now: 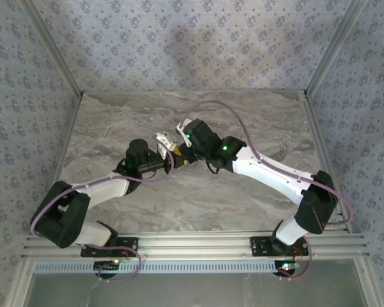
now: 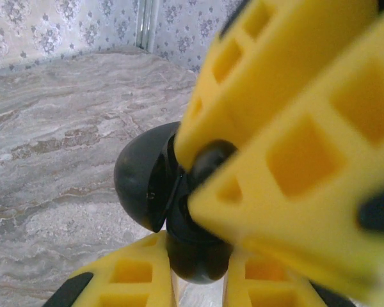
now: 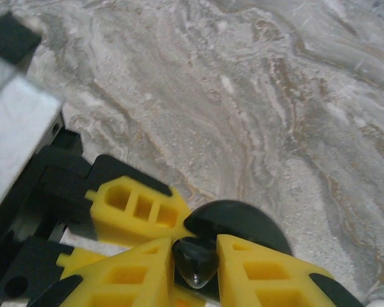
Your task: Insert wireless bluetooth earbuds into charging case
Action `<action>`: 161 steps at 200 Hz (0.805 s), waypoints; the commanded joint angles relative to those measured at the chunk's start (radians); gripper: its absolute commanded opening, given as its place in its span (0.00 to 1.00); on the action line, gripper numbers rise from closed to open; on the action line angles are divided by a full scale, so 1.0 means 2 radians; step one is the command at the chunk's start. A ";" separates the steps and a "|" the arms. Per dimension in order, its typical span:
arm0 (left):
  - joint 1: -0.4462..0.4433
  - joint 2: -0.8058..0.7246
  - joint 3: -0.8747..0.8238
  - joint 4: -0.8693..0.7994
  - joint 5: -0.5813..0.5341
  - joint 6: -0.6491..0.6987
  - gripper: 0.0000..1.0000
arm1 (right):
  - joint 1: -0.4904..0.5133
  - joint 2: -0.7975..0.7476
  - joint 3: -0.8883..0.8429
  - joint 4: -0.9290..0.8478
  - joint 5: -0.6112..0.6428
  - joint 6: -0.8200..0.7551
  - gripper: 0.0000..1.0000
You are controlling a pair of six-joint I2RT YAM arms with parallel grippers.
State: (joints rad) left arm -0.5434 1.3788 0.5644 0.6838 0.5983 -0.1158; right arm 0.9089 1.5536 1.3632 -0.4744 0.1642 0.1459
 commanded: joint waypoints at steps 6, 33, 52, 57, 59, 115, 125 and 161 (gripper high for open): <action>0.002 -0.025 0.022 0.030 -0.002 0.003 0.14 | 0.003 -0.005 -0.006 -0.027 -0.022 0.005 0.28; 0.002 -0.027 0.022 0.027 -0.001 0.004 0.14 | 0.000 -0.010 -0.005 -0.023 -0.024 0.012 0.35; 0.002 -0.027 0.021 0.026 -0.001 0.004 0.14 | -0.003 -0.020 -0.006 -0.016 -0.024 0.018 0.41; 0.002 -0.027 0.020 0.026 -0.001 0.004 0.14 | -0.003 -0.023 -0.005 -0.015 -0.025 0.020 0.42; 0.002 -0.027 0.020 0.026 -0.001 0.004 0.14 | -0.004 -0.024 -0.005 -0.014 -0.026 0.020 0.43; 0.002 -0.028 0.018 0.019 -0.002 0.014 0.14 | -0.033 -0.076 -0.029 0.035 -0.088 0.056 0.50; 0.002 -0.028 0.018 0.019 -0.004 0.014 0.14 | -0.038 -0.084 -0.037 0.042 -0.098 0.058 0.50; 0.003 -0.031 0.015 -0.001 -0.012 0.027 0.14 | -0.068 -0.104 -0.054 0.022 -0.134 0.094 0.51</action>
State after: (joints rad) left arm -0.5426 1.3457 0.5758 0.6853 0.5854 -0.0967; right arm 0.8074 1.3739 1.2755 -0.4110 -0.0254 0.2596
